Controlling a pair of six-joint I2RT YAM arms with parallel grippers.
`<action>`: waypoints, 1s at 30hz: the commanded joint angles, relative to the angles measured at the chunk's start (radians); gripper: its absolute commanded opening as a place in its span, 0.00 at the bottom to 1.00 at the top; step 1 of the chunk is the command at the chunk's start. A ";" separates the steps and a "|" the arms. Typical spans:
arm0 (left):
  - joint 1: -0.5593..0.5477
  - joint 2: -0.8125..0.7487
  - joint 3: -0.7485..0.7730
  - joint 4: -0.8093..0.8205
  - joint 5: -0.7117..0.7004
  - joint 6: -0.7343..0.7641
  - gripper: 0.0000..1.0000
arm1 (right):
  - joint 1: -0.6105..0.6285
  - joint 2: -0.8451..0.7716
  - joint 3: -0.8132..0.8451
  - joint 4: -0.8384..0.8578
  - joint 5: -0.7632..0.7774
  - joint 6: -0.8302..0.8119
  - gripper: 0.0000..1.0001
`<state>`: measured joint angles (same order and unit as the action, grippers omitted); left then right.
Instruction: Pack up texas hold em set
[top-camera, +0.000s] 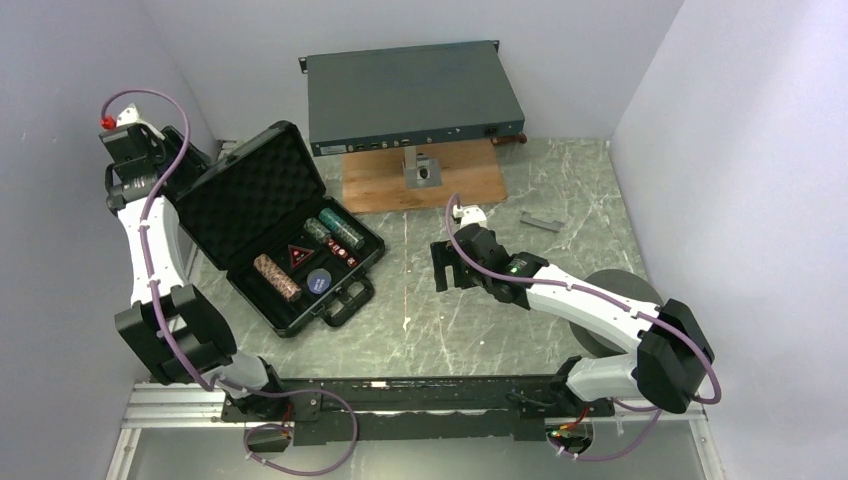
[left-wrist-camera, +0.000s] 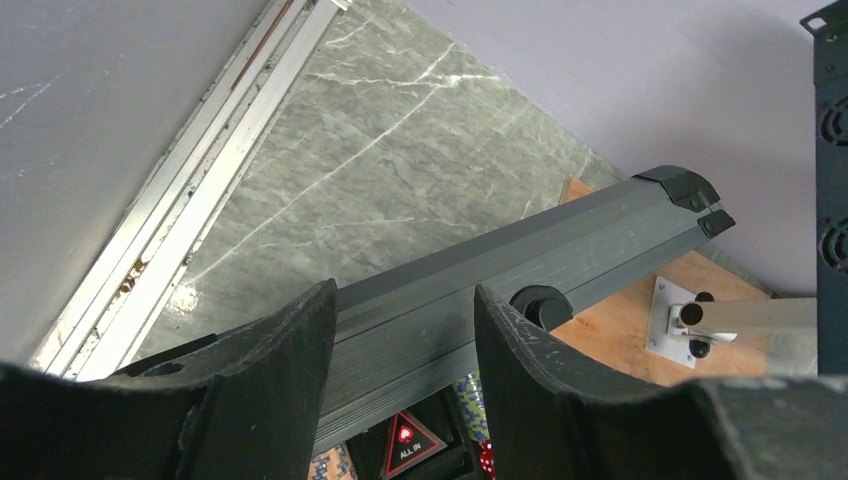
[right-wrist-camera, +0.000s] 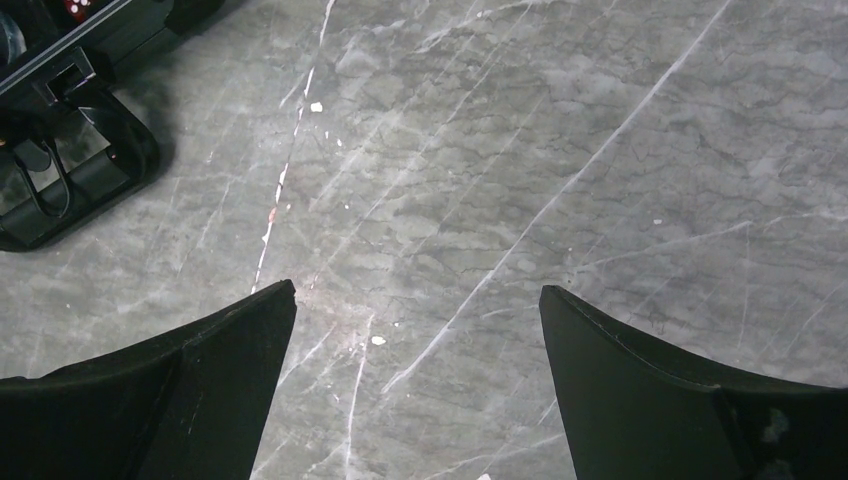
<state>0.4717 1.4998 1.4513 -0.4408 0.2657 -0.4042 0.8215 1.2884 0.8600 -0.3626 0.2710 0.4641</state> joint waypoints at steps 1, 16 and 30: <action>-0.028 -0.049 -0.046 -0.099 0.059 0.012 0.58 | 0.001 -0.029 0.013 0.003 -0.019 -0.003 0.95; -0.040 -0.124 -0.150 -0.081 0.095 0.003 0.58 | 0.001 -0.029 0.010 0.003 -0.029 0.002 0.95; -0.055 -0.276 -0.325 -0.118 0.110 0.039 0.58 | 0.001 -0.030 0.008 0.002 -0.034 0.008 0.95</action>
<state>0.4419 1.2289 1.1961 -0.3313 0.3130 -0.3790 0.8215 1.2881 0.8600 -0.3664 0.2493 0.4648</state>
